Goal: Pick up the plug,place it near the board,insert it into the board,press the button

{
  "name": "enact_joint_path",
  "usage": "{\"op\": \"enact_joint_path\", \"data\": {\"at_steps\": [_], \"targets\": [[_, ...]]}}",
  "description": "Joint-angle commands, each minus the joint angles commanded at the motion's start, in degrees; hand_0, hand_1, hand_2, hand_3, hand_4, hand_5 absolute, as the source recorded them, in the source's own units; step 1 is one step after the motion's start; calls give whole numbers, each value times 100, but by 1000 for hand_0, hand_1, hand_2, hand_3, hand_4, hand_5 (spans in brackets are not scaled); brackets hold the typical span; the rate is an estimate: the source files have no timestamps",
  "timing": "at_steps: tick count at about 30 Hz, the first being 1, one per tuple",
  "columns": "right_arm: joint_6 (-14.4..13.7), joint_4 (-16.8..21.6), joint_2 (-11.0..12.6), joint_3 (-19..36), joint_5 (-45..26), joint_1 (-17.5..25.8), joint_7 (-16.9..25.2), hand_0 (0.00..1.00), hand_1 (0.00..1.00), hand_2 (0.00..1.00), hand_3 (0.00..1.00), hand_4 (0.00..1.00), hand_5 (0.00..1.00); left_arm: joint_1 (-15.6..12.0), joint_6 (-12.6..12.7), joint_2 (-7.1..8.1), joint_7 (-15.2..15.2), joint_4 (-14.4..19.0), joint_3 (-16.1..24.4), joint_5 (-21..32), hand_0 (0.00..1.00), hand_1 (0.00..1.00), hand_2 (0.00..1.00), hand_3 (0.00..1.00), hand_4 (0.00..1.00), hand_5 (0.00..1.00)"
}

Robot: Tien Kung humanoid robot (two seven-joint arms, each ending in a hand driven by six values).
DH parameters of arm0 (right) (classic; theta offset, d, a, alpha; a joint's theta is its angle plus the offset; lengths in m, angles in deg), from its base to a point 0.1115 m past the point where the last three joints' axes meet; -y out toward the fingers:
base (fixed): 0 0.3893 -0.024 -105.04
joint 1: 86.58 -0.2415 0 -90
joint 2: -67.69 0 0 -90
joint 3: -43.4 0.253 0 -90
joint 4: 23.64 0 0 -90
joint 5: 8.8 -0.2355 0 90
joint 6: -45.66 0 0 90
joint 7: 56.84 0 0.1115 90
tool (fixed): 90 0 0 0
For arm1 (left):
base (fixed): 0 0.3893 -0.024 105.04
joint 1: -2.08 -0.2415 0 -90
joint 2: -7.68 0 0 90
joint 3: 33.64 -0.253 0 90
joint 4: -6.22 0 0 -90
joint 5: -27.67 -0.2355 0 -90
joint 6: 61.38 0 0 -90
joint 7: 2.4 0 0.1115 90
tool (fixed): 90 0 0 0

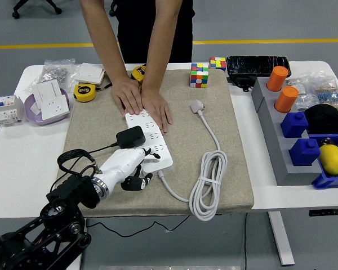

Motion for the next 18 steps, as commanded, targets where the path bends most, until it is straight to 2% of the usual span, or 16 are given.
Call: {"op": "enact_joint_path", "data": {"at_steps": [18], "targets": [[0,0,-1,33,21,0,-1,868,733,727,766,998,918,97,64,-52,-33,-344,-74,-67,163,34,156,761,563,2]]}}
